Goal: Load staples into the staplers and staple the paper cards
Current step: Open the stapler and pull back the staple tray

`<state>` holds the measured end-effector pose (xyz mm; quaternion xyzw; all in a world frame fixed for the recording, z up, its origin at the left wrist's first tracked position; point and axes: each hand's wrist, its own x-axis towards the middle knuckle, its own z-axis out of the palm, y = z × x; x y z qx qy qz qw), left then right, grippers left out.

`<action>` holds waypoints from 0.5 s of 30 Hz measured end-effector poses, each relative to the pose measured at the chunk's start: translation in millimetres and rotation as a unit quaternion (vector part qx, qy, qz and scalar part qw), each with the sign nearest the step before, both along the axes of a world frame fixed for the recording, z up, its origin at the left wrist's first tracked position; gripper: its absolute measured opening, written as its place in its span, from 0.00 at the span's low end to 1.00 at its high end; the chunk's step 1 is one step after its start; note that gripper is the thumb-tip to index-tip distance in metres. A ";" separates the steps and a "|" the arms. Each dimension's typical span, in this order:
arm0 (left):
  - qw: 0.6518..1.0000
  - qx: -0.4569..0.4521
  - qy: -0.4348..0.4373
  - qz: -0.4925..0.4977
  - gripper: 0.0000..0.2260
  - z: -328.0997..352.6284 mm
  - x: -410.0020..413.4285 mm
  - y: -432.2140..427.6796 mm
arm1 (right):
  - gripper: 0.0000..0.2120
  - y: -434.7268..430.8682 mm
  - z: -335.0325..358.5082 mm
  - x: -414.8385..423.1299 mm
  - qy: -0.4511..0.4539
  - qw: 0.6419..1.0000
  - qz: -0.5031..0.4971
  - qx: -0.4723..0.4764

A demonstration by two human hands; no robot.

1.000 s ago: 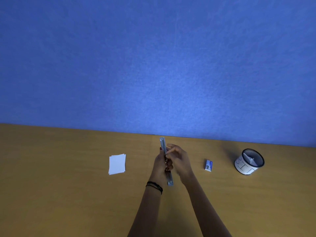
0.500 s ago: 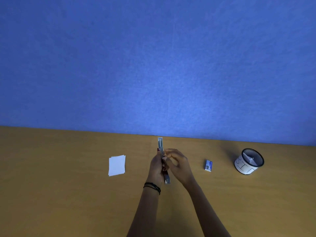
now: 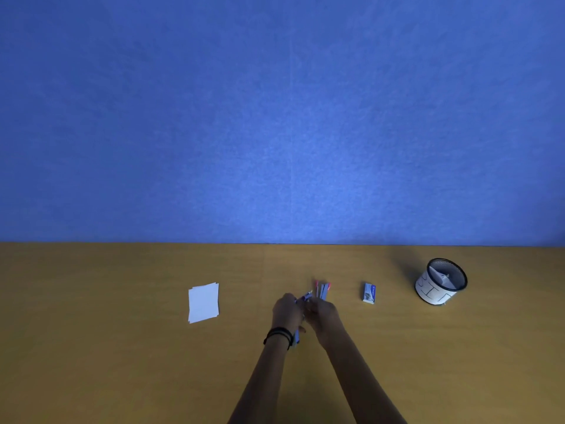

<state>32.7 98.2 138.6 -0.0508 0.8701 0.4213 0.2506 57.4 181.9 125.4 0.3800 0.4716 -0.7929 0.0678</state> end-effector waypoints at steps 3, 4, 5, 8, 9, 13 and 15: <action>0.996 -0.058 0.002 -0.064 0.11 0.5 1.6 6.3 | 0.15 4.5 -7.5 2.3 -0.002 0.999 -0.015 -0.034; 0.993 -0.080 0.008 -0.090 0.12 -0.5 1.7 8.6 | 0.15 5.8 -8.9 1.8 -0.008 0.999 -0.025 -0.038; 0.989 -0.098 0.021 -0.114 0.13 -1.3 2.2 10.6 | 0.16 7.2 -9.8 0.9 -0.015 0.998 -0.037 -0.046; 0.978 -0.111 0.092 -0.149 0.13 -3.2 4.2 15.0 | 0.15 10.9 -11.0 -3.2 -0.024 0.994 -0.076 -0.073; 0.975 -0.104 0.124 -0.155 0.12 -3.7 4.9 15.8 | 0.14 12.0 -10.6 -4.7 -0.013 0.991 -0.092 -0.092; 0.956 -0.032 0.248 -0.156 0.14 -5.8 6.7 17.8 | 0.12 18.2 -6.1 -10.4 0.052 0.975 -0.149 -0.154; 0.946 -0.011 0.290 -0.147 0.16 -9.1 7.1 14.8 | 0.12 21.2 -0.7 -12.8 0.083 0.971 -0.150 -0.167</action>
